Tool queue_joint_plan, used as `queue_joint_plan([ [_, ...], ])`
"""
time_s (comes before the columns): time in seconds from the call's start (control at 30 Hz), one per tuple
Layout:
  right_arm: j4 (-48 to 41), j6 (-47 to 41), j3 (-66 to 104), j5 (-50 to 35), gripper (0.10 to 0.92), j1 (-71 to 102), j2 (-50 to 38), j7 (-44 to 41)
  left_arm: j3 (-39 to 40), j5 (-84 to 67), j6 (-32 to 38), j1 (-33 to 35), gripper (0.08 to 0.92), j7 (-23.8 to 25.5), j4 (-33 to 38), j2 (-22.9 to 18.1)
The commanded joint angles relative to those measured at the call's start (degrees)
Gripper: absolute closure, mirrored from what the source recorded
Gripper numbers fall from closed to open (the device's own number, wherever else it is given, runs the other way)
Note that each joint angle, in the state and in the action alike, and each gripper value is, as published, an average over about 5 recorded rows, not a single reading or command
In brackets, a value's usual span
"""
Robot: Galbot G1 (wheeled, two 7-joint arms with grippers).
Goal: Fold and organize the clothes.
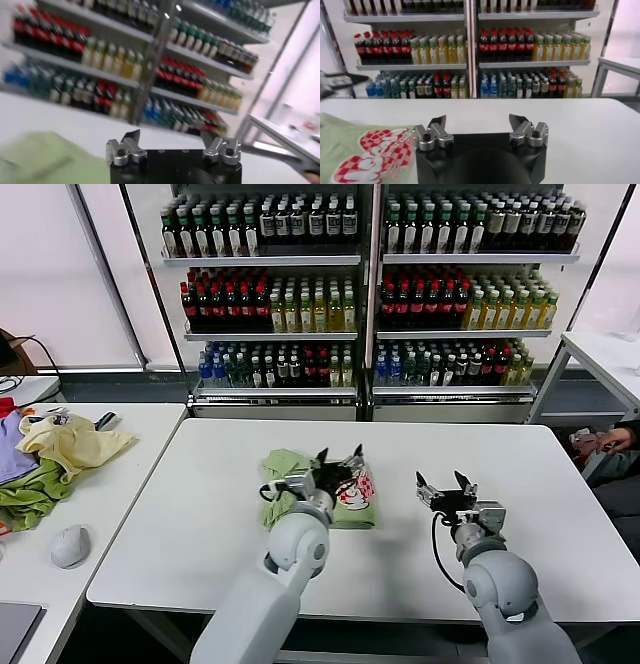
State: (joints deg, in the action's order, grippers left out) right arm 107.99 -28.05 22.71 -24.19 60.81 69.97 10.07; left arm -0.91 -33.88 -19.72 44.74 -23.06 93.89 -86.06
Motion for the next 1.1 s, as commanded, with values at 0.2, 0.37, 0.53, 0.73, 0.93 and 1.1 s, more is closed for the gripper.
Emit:
queue_joint_plan([
  [0.2,-15.2,-1.5,-15.8,5.3,0.203,-13.9,7.6,4.2,-13.5,15.4,5.6,19.0,0.178,0.2,18.5,11.9],
  [0.37,-20.0,-3.4,-16.5,6.0,0.203,-15.9,8.5,5.6,-15.0,16.3,6.6,22.3,0.177,0.2,19.5,11.5],
  [0.53,-24.0,-4.2,-16.6,6.0,0.203,-17.1,9.6,5.8,-15.6,16.9,6.7,23.7,0.177,0.2,20.1,11.3],
  [0.73,-26.5,-4.1,-16.6,4.4,0.208,-17.6,10.7,4.8,-15.7,17.3,6.7,24.7,0.177,0.2,20.6,11.5],
  [0.93,-26.7,-4.6,-17.1,2.9,0.329,-17.6,10.4,3.8,-15.5,17.5,6.7,25.0,0.177,0.1,20.7,11.4],
  [1.1,-26.5,-4.5,-16.7,1.7,0.467,-17.5,9.2,2.9,-15.2,17.4,6.4,25.1,0.177,0.2,20.9,11.5],
])
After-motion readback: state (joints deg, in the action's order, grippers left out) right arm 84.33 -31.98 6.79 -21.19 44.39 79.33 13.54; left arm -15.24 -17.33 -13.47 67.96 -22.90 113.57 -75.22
